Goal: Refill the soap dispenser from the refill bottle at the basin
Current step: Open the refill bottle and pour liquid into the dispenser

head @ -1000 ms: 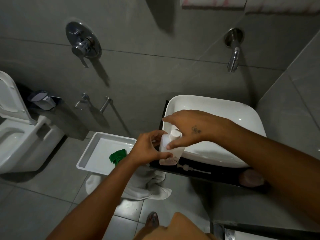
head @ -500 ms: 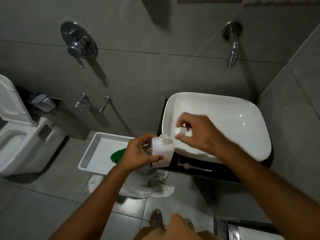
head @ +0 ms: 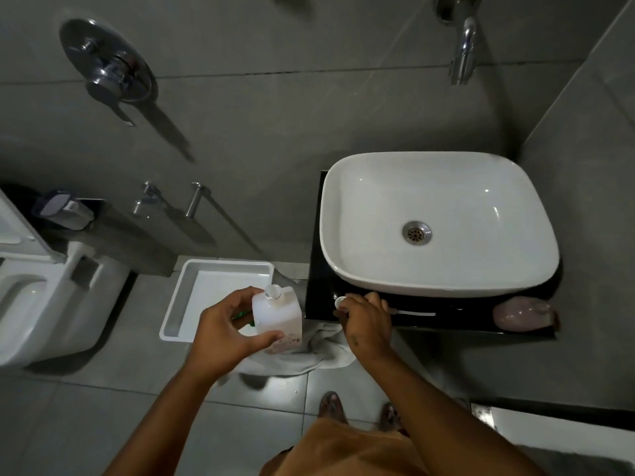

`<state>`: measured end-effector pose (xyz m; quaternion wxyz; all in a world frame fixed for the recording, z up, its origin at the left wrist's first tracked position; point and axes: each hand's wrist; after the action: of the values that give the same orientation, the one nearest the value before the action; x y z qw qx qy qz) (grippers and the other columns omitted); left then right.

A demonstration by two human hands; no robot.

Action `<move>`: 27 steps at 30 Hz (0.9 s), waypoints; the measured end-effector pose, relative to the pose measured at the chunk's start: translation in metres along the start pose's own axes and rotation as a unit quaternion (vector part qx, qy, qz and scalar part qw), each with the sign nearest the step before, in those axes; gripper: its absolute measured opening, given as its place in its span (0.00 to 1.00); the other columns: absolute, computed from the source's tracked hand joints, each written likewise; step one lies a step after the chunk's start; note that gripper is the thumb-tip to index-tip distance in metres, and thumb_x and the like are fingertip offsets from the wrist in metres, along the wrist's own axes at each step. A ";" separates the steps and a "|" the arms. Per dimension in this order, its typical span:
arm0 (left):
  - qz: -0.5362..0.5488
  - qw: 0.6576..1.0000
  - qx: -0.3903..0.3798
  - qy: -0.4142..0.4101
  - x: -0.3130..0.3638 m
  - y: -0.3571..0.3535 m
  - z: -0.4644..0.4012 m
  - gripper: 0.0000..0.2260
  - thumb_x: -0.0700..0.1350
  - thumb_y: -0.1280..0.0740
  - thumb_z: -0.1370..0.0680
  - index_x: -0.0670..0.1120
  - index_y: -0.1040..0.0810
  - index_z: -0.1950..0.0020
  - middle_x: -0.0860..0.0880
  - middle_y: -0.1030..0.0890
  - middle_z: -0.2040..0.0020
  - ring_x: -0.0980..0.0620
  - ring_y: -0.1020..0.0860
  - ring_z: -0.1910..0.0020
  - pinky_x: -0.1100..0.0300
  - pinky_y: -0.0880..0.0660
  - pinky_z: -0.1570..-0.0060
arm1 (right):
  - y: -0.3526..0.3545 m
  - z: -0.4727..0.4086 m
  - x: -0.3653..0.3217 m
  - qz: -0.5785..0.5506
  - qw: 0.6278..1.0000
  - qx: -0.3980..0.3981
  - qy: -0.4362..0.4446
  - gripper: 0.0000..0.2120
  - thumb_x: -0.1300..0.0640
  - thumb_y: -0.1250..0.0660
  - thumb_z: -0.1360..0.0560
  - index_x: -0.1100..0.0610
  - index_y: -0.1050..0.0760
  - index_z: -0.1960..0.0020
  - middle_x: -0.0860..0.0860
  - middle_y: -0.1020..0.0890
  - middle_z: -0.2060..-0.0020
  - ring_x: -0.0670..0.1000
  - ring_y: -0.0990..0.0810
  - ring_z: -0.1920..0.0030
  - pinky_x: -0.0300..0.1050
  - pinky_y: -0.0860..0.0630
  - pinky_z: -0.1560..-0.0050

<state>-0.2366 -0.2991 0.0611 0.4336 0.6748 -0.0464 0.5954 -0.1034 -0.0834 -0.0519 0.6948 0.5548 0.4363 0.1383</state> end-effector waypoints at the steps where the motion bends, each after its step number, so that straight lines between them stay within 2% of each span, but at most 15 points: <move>1: 0.001 1.000 -0.001 0.003 -0.002 0.002 0.001 0.32 0.43 0.14 0.39 0.57 0.20 0.38 0.61 0.16 0.43 0.58 0.18 0.41 0.62 0.20 0.41 | -0.003 -0.003 -0.001 0.020 1.000 -0.005 -0.005 0.04 0.50 0.24 0.31 0.48 0.18 0.60 0.43 0.14 0.57 0.54 0.23 0.56 0.50 0.30 0.52; 4: 0.003 1.000 -0.005 0.001 -0.007 0.005 0.001 0.32 0.43 0.14 0.39 0.53 0.19 0.37 0.59 0.16 0.42 0.56 0.17 0.40 0.61 0.20 0.40 | -0.010 -0.008 -0.001 0.067 0.997 -0.025 -0.013 0.04 0.49 0.26 0.28 0.49 0.18 0.60 0.43 0.15 0.56 0.55 0.23 0.54 0.51 0.31 0.50; 7: 0.005 1.000 -0.014 -0.014 -0.007 0.007 -0.004 0.31 0.46 0.14 0.39 0.59 0.20 0.39 0.63 0.17 0.43 0.60 0.18 0.40 0.65 0.21 0.42 | -0.015 -0.011 0.003 0.086 0.996 -0.038 -0.010 0.04 0.49 0.30 0.25 0.48 0.18 0.56 0.43 0.15 0.51 0.54 0.24 0.50 0.50 0.31 0.47; 13: 0.016 0.999 -0.030 -0.031 -0.002 -0.002 -0.020 0.31 0.52 0.15 0.39 0.66 0.21 0.40 0.64 0.17 0.42 0.58 0.18 0.41 0.63 0.20 0.42 | -0.007 -0.008 0.011 0.092 0.994 -0.047 -0.030 0.07 0.50 0.32 0.23 0.47 0.16 0.48 0.44 0.17 0.43 0.55 0.25 0.44 0.50 0.32 0.43; 16: 0.026 0.998 -0.045 -0.042 0.004 -0.010 -0.028 0.31 0.57 0.16 0.40 0.65 0.21 0.39 0.63 0.16 0.42 0.59 0.18 0.41 0.62 0.19 0.42 | 0.002 -0.006 0.020 0.065 0.996 -0.052 -0.029 0.09 0.49 0.32 0.23 0.47 0.17 0.45 0.44 0.19 0.39 0.55 0.26 0.41 0.49 0.32 0.40; 19: 0.037 0.996 -0.055 -0.052 0.010 -0.019 -0.034 0.32 0.57 0.15 0.41 0.66 0.21 0.39 0.62 0.16 0.42 0.59 0.17 0.41 0.65 0.19 0.45 | 0.017 -0.001 0.026 0.003 0.999 -0.037 -0.024 0.10 0.51 0.29 0.26 0.51 0.16 0.46 0.45 0.19 0.38 0.55 0.26 0.40 0.49 0.30 0.39; 21: 0.048 0.996 -0.055 -0.058 0.012 -0.024 -0.037 0.33 0.55 0.15 0.42 0.64 0.20 0.39 0.60 0.15 0.42 0.58 0.17 0.42 0.64 0.19 0.46 | 0.030 0.009 0.037 -0.096 0.993 0.026 -0.059 0.09 0.54 0.25 0.28 0.55 0.16 0.49 0.48 0.16 0.45 0.55 0.23 0.44 0.47 0.25 0.43; 23: 0.055 0.995 -0.054 -0.065 0.014 -0.030 -0.040 0.33 0.54 0.14 0.43 0.63 0.19 0.40 0.59 0.15 0.43 0.57 0.16 0.43 0.63 0.18 0.46 | 0.043 0.024 0.061 -0.183 0.965 0.131 -0.137 0.08 0.58 0.22 0.30 0.57 0.17 0.52 0.50 0.17 0.52 0.53 0.21 0.49 0.43 0.24 0.49; 25: 0.055 0.994 -0.052 -0.073 0.018 -0.038 -0.043 0.33 0.53 0.13 0.43 0.63 0.19 0.41 0.59 0.14 0.44 0.58 0.15 0.46 0.64 0.18 0.48 | 0.059 0.040 0.094 -0.225 0.914 0.243 -0.236 0.14 0.61 0.20 0.32 0.60 0.21 0.50 0.54 0.20 0.53 0.54 0.21 0.52 0.45 0.25 0.50; 27: 0.056 0.994 -0.048 -0.080 0.020 -0.047 -0.045 0.34 0.50 0.12 0.45 0.62 0.18 0.42 0.59 0.14 0.45 0.61 0.15 0.49 0.65 0.18 0.49 | 0.079 0.049 0.128 -0.233 0.858 0.319 -0.329 0.20 0.63 0.19 0.34 0.65 0.25 0.48 0.57 0.23 0.53 0.56 0.23 0.52 0.50 0.26 0.46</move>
<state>-0.2379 -0.2320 0.0491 0.4262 0.6948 -0.1476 0.5602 0.0312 -0.0015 -0.0394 0.5946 0.6412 0.3193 -0.3653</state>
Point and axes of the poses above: each hand's wrist, its own z-axis away from the middle knuckle, its own y-axis out of the back of the hand, x = y × z
